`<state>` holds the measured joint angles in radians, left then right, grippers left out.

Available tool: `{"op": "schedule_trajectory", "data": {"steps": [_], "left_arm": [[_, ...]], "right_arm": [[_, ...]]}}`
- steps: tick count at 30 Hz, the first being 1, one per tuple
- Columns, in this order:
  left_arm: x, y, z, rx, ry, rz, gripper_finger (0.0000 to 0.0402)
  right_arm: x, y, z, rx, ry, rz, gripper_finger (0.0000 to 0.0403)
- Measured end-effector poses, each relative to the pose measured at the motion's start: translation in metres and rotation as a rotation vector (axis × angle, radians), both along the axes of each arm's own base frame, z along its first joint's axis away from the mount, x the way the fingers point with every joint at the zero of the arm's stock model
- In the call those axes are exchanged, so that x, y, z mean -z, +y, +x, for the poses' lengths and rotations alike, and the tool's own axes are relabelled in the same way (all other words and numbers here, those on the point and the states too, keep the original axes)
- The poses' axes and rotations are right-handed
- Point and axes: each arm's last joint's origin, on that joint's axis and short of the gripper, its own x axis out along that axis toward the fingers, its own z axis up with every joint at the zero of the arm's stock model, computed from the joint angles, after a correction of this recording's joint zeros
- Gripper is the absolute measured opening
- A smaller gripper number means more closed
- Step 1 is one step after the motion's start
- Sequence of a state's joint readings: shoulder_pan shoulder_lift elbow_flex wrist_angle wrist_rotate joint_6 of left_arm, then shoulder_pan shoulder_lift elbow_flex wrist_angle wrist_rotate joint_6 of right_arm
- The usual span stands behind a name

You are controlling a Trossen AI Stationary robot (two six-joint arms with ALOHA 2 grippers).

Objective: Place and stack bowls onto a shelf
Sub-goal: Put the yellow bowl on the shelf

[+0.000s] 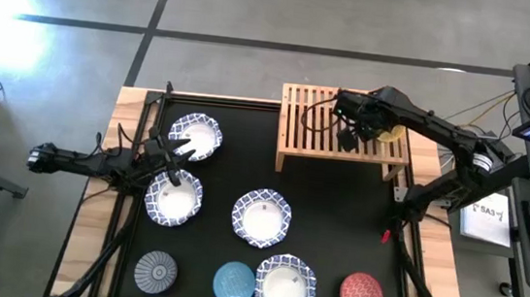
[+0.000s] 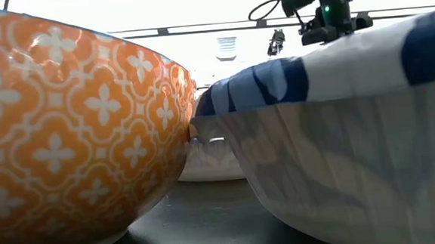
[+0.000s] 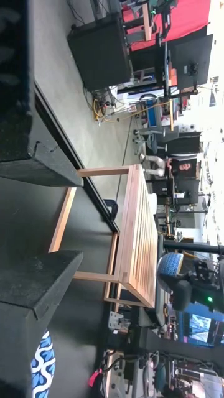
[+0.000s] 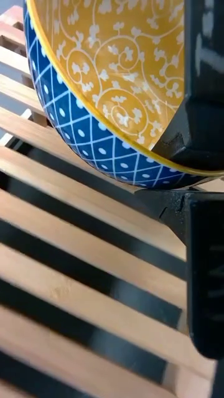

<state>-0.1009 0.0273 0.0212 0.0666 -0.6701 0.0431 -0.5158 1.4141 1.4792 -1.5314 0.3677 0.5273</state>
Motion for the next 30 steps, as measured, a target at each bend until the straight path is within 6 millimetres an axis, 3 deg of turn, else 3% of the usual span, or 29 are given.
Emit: {"op": "schedule_trajectory", "data": {"steps": [9, 30], "left_arm": [[0.000, 0.000, 0.000, 0.000, 0.000, 0.000, 0.0159], [0.000, 0.000, 0.000, 0.000, 0.000, 0.000, 0.0159]], "right_arm": [[0.002, -0.017, -0.002, 0.017, -0.033, -0.019, 0.0013], [0.002, -0.022, 0.001, -0.007, -0.070, -0.017, 0.0013]]}}
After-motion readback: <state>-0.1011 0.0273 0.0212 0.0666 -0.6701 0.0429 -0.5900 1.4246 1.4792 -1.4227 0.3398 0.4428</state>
